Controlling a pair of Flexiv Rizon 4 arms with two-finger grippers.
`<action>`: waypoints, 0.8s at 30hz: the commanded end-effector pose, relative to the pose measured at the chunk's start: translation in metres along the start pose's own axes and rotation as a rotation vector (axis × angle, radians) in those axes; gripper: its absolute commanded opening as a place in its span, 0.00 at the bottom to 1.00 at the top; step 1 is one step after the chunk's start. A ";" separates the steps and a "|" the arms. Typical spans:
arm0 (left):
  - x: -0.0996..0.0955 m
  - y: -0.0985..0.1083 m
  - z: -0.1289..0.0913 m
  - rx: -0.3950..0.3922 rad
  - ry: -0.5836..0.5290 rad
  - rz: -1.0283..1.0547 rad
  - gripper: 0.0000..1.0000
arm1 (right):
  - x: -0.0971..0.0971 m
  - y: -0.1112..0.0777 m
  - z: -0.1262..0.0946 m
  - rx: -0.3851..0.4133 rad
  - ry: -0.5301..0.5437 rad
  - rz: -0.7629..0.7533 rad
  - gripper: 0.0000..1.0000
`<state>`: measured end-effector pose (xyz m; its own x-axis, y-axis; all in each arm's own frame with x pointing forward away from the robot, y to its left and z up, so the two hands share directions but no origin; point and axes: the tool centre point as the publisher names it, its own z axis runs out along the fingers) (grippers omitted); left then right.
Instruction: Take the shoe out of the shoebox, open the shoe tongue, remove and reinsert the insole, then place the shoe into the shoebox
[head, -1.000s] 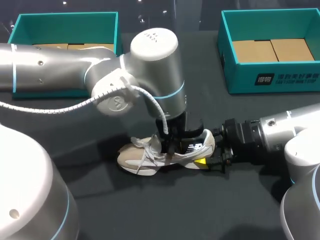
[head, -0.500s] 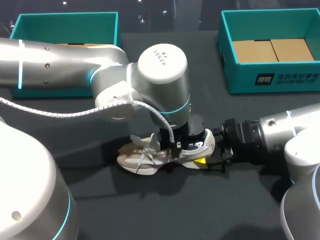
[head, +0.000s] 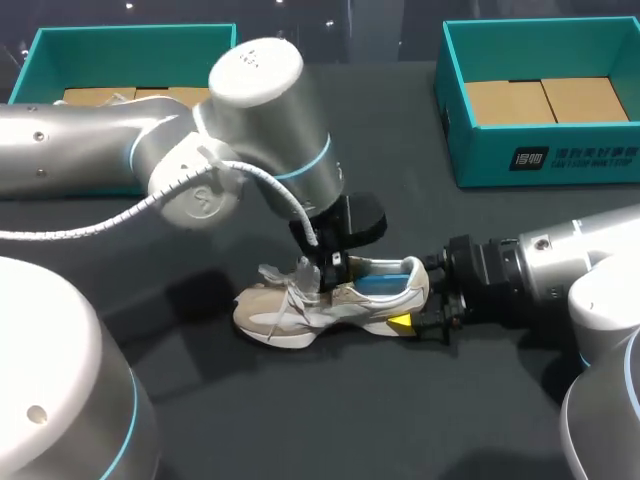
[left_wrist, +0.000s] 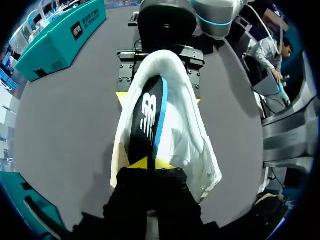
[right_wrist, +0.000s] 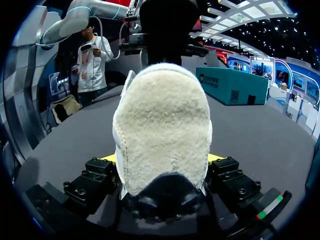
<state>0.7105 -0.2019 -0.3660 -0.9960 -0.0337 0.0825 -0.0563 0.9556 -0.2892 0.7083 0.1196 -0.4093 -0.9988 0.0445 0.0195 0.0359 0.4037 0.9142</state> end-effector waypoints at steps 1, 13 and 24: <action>0.003 0.019 -0.014 0.102 0.028 0.018 0.00 | 0.003 -0.001 -0.001 0.004 -0.001 0.000 0.00; 0.020 0.022 -0.038 0.283 0.124 0.103 0.00 | 0.003 -0.001 -0.001 0.004 -0.001 0.000 0.00; 0.017 -0.024 -0.041 0.303 0.073 0.046 0.00 | 0.003 -0.001 -0.001 0.004 -0.001 0.000 0.00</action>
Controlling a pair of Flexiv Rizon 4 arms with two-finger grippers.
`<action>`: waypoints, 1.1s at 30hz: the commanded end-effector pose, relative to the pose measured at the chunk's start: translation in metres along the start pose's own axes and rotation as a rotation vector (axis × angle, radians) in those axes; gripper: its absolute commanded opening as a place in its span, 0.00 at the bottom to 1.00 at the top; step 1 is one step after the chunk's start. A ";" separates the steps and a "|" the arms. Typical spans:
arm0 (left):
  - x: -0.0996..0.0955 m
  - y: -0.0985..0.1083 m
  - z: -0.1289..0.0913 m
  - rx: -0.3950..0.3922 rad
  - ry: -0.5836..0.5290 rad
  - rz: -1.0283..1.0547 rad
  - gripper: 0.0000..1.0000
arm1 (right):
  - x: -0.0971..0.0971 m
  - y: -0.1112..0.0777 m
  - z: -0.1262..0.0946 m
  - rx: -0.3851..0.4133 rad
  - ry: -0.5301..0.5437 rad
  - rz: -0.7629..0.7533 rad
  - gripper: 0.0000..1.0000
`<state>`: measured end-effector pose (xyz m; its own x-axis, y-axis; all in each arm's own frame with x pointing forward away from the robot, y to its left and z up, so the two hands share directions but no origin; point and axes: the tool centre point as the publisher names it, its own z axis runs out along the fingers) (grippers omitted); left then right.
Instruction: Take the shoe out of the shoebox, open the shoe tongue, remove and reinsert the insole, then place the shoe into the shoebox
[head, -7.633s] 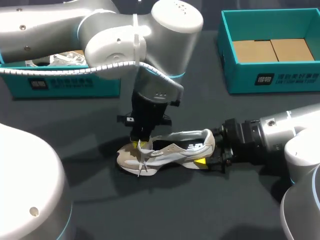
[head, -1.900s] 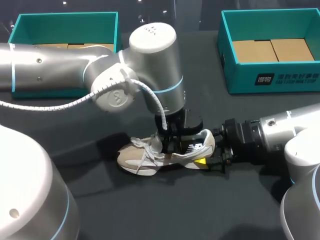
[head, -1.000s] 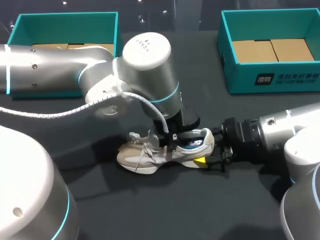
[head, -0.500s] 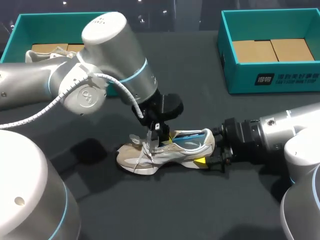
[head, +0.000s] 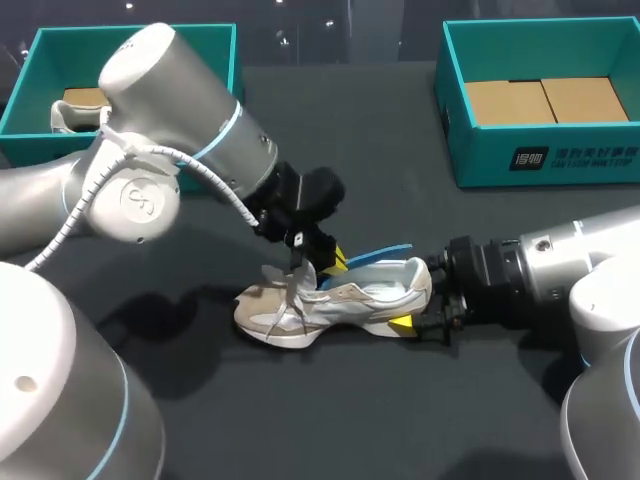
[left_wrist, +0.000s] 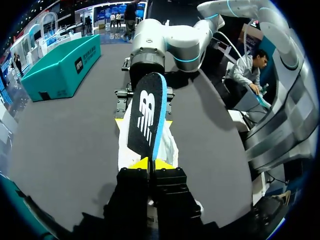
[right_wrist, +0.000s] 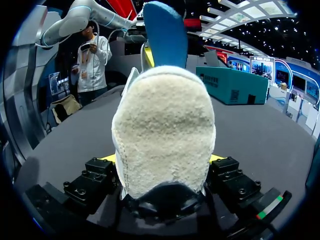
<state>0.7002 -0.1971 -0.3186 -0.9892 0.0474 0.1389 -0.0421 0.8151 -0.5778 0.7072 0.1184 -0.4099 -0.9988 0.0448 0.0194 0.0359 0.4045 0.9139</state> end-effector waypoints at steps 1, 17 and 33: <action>0.002 -0.016 0.010 -0.016 -0.018 0.004 0.00 | 0.002 0.000 -0.001 0.003 -0.001 0.000 0.00; -0.008 -0.042 0.023 -0.025 -0.167 -0.024 0.00 | 0.002 0.000 -0.001 0.003 -0.001 0.000 0.00; -0.004 -0.044 0.024 -0.010 -0.355 0.018 0.46 | 0.002 0.000 -0.001 0.003 -0.001 0.000 0.00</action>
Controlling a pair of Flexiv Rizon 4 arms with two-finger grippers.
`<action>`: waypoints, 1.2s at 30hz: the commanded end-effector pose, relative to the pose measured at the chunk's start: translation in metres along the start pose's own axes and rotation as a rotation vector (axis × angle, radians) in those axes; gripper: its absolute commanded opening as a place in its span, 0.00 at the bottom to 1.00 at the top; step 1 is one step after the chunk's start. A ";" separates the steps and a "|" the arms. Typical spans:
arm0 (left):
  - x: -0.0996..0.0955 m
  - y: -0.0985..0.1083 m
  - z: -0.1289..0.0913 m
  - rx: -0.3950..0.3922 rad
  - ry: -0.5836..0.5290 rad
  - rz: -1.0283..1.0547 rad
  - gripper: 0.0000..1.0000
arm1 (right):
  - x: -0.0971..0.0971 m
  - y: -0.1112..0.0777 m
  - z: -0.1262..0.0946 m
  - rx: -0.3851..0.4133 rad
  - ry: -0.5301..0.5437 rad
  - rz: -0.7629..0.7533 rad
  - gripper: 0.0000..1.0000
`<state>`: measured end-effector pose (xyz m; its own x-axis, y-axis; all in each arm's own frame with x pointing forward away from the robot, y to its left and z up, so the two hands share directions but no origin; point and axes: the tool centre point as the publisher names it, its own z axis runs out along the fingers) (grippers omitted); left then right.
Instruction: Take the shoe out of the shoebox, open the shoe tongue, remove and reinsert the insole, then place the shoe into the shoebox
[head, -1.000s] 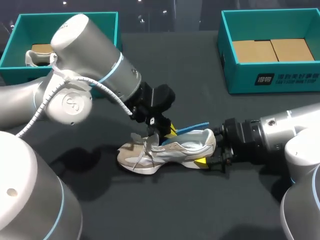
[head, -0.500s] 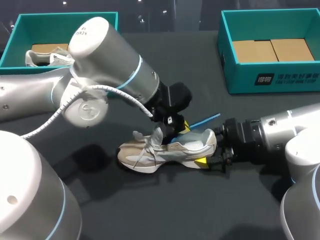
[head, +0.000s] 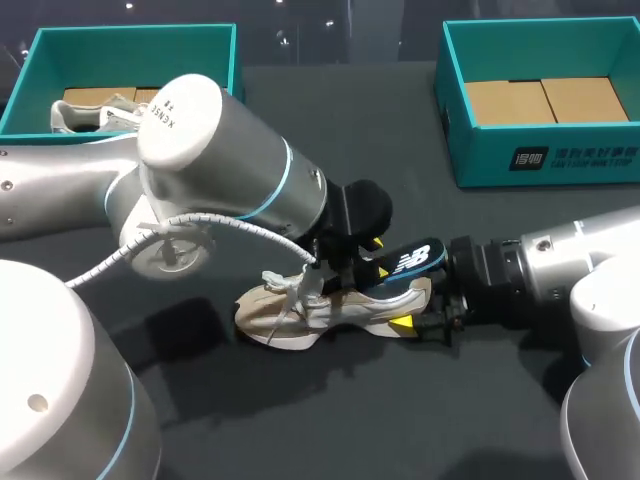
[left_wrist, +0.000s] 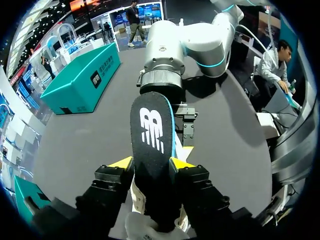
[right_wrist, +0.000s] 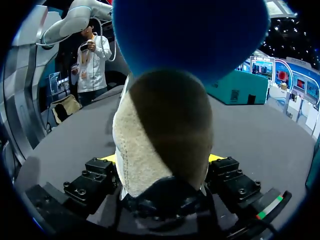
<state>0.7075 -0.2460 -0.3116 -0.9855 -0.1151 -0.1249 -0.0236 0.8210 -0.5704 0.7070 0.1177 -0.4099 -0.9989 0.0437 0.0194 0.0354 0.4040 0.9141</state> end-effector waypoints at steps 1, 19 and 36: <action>0.006 0.000 0.002 -0.003 -0.051 0.005 0.46 | 0.001 0.001 0.000 0.003 -0.002 0.001 0.00; 0.016 -0.004 0.035 -0.049 -0.179 0.047 0.51 | 0.001 0.001 0.000 0.003 -0.002 0.001 0.00; 0.006 0.003 0.031 -0.050 -0.209 0.000 0.00 | 0.001 0.001 0.000 0.003 -0.002 0.001 0.00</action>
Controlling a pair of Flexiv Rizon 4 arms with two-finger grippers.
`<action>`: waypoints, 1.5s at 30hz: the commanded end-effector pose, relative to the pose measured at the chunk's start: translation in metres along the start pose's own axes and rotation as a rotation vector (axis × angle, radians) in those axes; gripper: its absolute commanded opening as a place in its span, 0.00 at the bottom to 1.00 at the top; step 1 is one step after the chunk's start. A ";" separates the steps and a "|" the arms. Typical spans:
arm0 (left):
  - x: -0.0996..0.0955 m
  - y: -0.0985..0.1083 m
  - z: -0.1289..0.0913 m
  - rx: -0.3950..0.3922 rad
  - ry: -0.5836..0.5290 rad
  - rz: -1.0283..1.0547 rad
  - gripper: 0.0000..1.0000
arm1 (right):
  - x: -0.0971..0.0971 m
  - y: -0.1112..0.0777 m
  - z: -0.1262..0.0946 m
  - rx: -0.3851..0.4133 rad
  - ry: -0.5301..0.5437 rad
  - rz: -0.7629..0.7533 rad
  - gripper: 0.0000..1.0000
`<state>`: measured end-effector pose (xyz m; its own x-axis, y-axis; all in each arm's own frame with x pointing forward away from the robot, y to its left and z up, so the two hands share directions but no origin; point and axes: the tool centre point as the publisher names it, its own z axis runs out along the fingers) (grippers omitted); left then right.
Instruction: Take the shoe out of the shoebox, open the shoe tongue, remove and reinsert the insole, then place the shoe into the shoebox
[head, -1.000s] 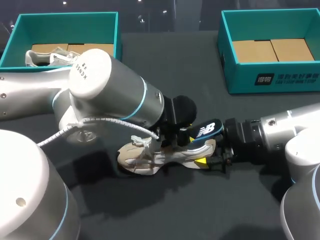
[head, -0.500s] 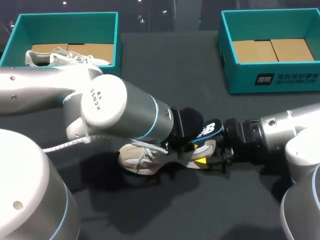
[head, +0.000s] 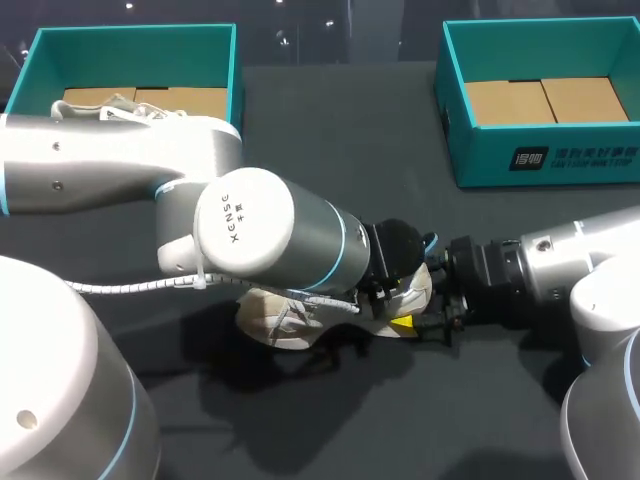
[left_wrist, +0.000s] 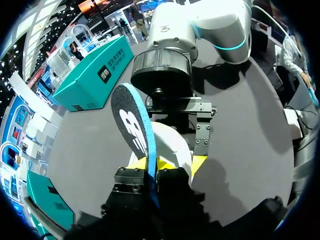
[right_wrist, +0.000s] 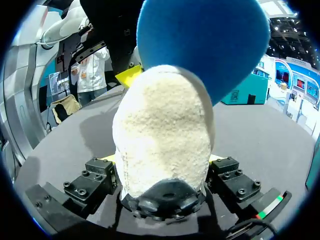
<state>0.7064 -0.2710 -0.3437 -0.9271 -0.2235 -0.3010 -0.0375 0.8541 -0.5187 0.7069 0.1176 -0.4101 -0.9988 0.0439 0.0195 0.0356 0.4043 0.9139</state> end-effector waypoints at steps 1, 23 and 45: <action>-0.005 0.005 -0.009 0.017 0.008 -0.008 0.00 | 0.001 0.001 0.000 0.003 -0.002 0.000 0.00; -0.004 -0.004 -0.005 0.038 0.072 -0.028 0.23 | 0.001 0.001 0.000 0.003 -0.002 0.000 0.00; -0.012 -0.037 -0.050 0.106 0.217 -0.104 0.00 | 0.001 0.001 0.000 0.003 -0.002 0.000 0.00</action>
<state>0.6989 -0.2878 -0.2996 -0.9665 -0.2299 -0.1139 -0.1104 0.7732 -0.6245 0.7069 0.1177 -0.4099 -0.9989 0.0438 0.0193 0.0354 0.4041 0.9140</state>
